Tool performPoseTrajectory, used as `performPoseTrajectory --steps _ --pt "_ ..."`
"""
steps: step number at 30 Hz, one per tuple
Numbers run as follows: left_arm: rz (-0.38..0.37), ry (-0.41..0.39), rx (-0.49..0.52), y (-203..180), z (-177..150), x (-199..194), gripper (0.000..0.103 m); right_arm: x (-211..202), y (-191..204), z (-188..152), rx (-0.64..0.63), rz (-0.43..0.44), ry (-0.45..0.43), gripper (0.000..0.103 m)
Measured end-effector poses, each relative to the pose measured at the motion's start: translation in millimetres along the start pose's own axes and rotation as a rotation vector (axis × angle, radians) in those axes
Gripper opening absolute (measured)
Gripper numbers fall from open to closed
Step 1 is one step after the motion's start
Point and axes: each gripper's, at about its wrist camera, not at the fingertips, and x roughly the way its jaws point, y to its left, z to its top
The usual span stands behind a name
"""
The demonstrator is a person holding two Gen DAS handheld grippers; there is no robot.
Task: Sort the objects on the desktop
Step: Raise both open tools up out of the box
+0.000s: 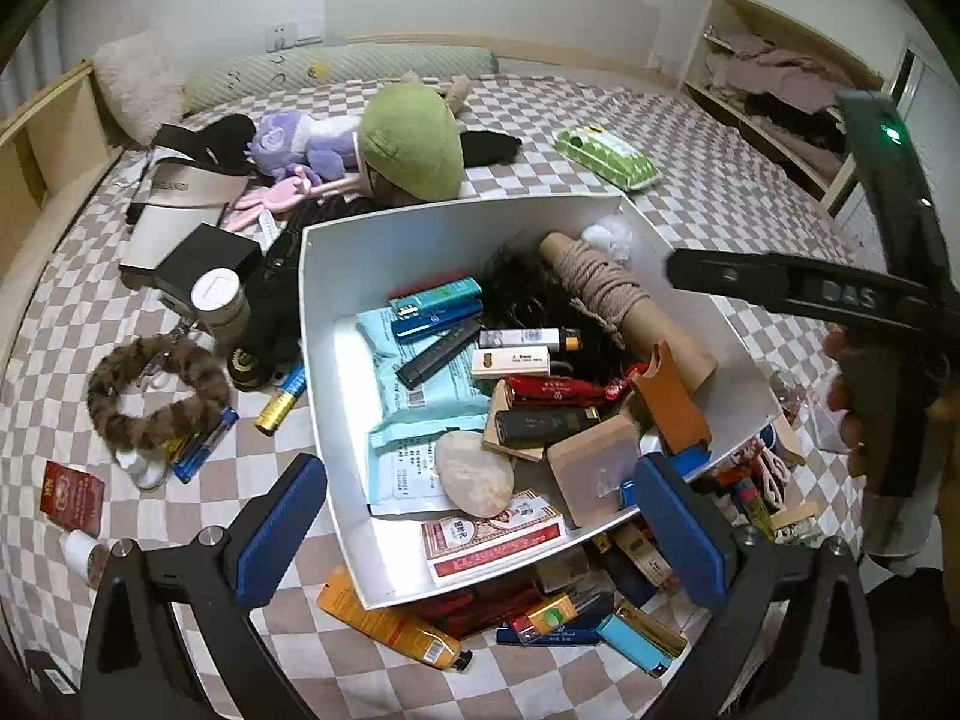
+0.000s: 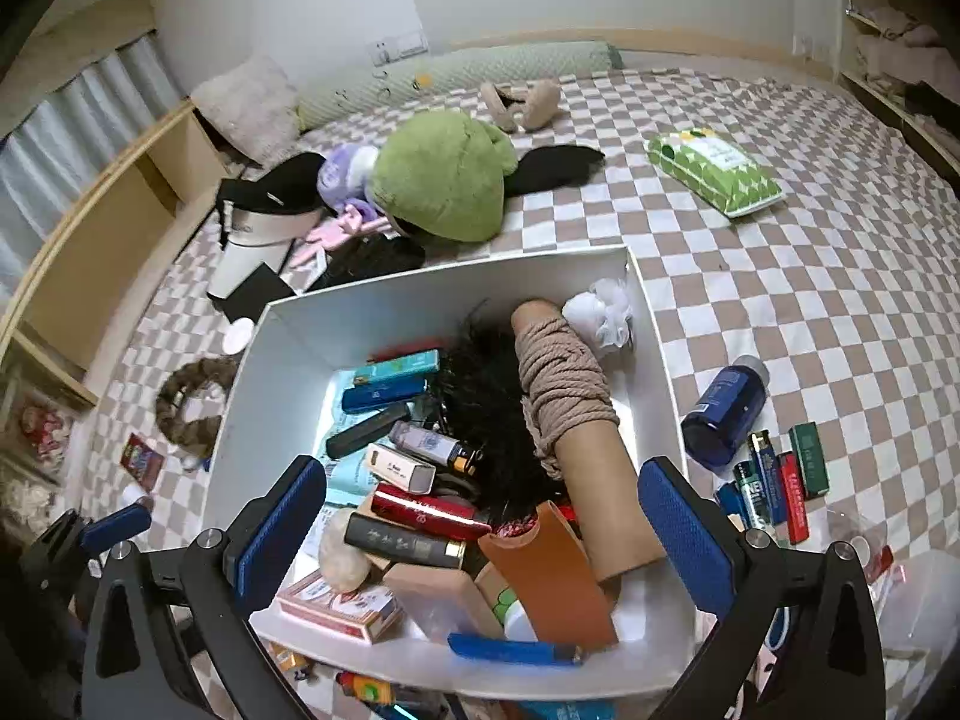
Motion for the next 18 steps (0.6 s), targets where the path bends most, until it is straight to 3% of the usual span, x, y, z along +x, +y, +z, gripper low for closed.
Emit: performPoseTrajectory --steps 11,18 --pt "0.033 -0.064 -0.036 1.3 -2.1 -22.1 0.103 -33.5 9.1 -19.4 -0.137 -0.085 -0.052 0.103" --pt "0.055 -0.128 -0.043 -1.1 -3.7 -40.0 0.103 -68.5 6.0 -32.7 -0.164 -0.002 -0.144 0.103"
